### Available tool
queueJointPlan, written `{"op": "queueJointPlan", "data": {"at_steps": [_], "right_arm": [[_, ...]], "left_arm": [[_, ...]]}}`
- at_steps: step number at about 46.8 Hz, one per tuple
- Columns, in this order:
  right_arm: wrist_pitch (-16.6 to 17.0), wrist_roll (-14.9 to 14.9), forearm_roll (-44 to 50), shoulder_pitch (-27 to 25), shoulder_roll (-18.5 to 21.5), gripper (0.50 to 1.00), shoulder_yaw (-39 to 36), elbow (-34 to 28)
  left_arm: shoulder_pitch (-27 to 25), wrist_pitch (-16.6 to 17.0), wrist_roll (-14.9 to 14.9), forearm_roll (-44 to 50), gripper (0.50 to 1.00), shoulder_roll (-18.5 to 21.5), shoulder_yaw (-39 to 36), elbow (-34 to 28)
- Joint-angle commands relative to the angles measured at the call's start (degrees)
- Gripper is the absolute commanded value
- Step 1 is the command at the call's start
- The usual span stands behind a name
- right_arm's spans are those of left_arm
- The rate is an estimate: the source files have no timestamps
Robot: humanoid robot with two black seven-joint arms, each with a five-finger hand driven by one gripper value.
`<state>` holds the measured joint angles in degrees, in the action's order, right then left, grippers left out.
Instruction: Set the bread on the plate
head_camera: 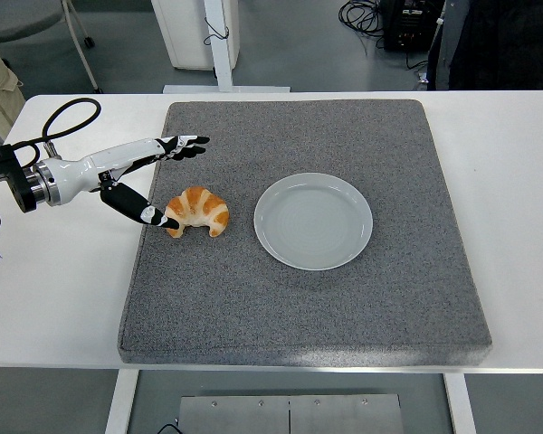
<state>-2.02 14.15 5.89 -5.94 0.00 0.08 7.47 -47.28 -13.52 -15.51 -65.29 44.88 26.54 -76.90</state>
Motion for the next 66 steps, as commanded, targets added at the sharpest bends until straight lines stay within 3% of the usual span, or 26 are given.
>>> {"op": "queueJointPlan", "data": {"at_steps": [1,8,20,31,38,47,66], "right_arm": [[0.0,0.0,0.0,-0.03,0.0,1.0,-0.08,0.0],[0.0,0.0,0.0,0.05,0.0,1.0,0.01,0.0],[0.0,0.0,0.0,-0.03,0.0,1.0,0.01,0.0],[0.0,0.0,0.0,0.05,0.0,1.0,-0.08,0.0],[0.0,0.0,0.0,-0.03,0.0,1.0,0.01,0.0],[0.0,0.0,0.0,-0.03,0.0,1.0,0.01,0.0],[0.0,0.0,0.0,-0.03,0.0,1.0,0.01,0.0]], "left_arm": [[0.78,-0.01,0.3,-0.28,0.995,-0.23,-0.26,0.08],[0.96,0.08,0.21,-0.01,0.992,-0.23,-1.58,0.25],[1.66,3.5,0.21,-2.03,0.974,-0.84,-1.75,1.04],[2.1,8.51,0.21,-6.34,0.972,-2.6,-1.75,2.63],[4.21,14.13,0.21,-8.8,0.972,-4.36,-1.84,4.47],[3.95,16.77,0.13,-11.62,0.971,-7.52,-5.26,7.55],[3.86,18.97,-0.22,-10.91,0.972,-9.1,-5.71,8.08]]}}
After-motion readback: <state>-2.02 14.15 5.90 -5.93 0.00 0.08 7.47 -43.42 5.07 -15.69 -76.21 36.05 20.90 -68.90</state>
